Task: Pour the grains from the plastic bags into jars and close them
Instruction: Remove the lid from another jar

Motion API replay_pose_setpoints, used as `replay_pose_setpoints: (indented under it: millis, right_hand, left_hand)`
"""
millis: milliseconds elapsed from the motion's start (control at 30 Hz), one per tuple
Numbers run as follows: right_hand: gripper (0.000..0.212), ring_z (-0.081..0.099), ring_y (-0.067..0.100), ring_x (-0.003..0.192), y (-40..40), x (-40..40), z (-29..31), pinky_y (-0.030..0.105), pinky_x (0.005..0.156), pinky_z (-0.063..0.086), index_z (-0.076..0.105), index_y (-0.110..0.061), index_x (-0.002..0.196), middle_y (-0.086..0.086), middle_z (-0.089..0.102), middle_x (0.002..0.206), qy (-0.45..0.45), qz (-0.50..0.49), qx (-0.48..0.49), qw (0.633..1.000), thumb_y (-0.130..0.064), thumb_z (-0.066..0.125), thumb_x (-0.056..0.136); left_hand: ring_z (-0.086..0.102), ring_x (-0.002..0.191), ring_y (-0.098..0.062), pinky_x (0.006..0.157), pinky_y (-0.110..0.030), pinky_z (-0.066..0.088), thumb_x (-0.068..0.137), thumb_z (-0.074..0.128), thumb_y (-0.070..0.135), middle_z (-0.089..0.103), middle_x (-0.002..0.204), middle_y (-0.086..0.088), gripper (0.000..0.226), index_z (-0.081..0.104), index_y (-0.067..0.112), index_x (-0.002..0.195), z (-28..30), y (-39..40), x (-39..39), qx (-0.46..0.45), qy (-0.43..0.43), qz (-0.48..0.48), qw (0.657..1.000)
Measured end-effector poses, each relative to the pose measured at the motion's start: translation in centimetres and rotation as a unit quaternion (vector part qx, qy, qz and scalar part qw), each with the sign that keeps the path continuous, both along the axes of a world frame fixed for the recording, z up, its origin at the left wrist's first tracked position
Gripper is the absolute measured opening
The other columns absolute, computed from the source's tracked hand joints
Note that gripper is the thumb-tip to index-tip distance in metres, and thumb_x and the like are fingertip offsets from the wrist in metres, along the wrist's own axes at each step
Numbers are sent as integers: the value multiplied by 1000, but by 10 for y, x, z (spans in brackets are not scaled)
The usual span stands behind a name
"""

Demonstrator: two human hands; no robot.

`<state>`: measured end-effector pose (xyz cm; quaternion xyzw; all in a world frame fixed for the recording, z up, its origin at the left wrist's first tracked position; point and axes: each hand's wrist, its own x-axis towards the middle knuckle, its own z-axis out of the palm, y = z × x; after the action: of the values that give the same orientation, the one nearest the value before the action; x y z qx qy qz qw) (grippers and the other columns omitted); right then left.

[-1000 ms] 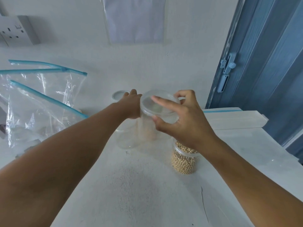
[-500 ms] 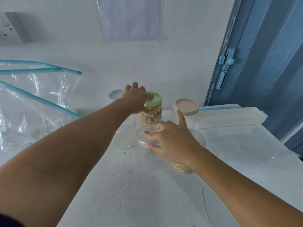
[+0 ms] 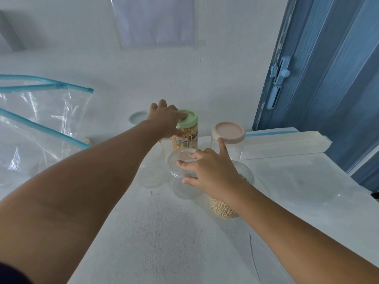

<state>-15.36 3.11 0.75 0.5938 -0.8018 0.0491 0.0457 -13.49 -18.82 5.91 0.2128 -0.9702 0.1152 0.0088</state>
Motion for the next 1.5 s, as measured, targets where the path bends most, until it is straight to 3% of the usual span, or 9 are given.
replay_pose_setpoints:
  millis: [100,200,333,467,567,667,800,1133,1500]
  right_hand:
    - [64,41,22,143,4,1,5,65,122,-9,40,-43,154,-1,45,158,28,17,3,999,-66,54,96]
    - [59,46,23,134,17,-6,12,58,124,12,52,-39,148,-2,54,143,-4,14,-87,996,-67,52,96]
    - [55,47,13,117,46,-27,25,38,98,43,65,-38,133,-9,55,121,-112,-66,-179,975,-71,50,92]
    - [78,33,13,141,69,-38,24,41,104,42,51,-48,144,-10,39,150,-177,-113,-27,977,-88,54,78]
    - [100,24,20,150,83,-36,12,49,115,39,31,-51,156,-7,22,164,-198,-99,65,973,-92,60,69]
    - [94,26,21,148,92,-35,-2,45,114,40,24,-54,158,-9,21,165,-201,-84,43,975,-83,64,77]
    - [91,22,21,149,100,-39,-10,46,116,38,27,-58,155,-10,20,164,-229,-91,13,969,-79,68,77]
    - [90,29,26,145,136,-67,-15,44,113,40,27,-66,150,-2,27,154,-266,-157,14,951,-78,71,73]
    - [92,28,26,148,137,-75,-15,44,116,36,35,-60,151,-1,27,157,-303,-184,-12,935,-69,80,72]
  left_hand:
    - [32,140,-35,111,-51,28,86,69,68,40,160,-8,87,32,41,160,-4,2,4,11,2,2,1000]
    - [22,148,-40,118,-56,23,93,69,56,26,166,-15,90,17,41,165,-10,8,14,65,52,14,996]
    - [39,134,-34,109,-50,37,98,63,54,51,146,-11,63,42,39,156,-8,31,22,178,195,-3,964]
    - [51,127,-31,110,-53,44,88,62,75,56,134,-8,68,51,45,148,-5,67,17,305,228,-34,924]
    - [50,133,-30,114,-48,41,83,63,78,48,148,-10,82,41,46,155,0,95,6,300,174,-56,936]
    - [42,144,-32,114,-44,37,79,64,81,40,159,-11,90,36,47,158,0,115,-10,296,116,-53,947]
    - [51,133,-32,102,-35,39,91,67,64,48,154,-12,76,42,36,158,-7,123,-18,284,67,-41,956]
    - [57,127,-28,106,-38,45,91,72,56,56,151,-9,70,53,27,152,-4,133,3,260,70,-49,962]
    - [56,130,-22,108,-41,46,88,67,68,62,146,3,69,54,37,149,-6,149,55,212,67,-57,973]
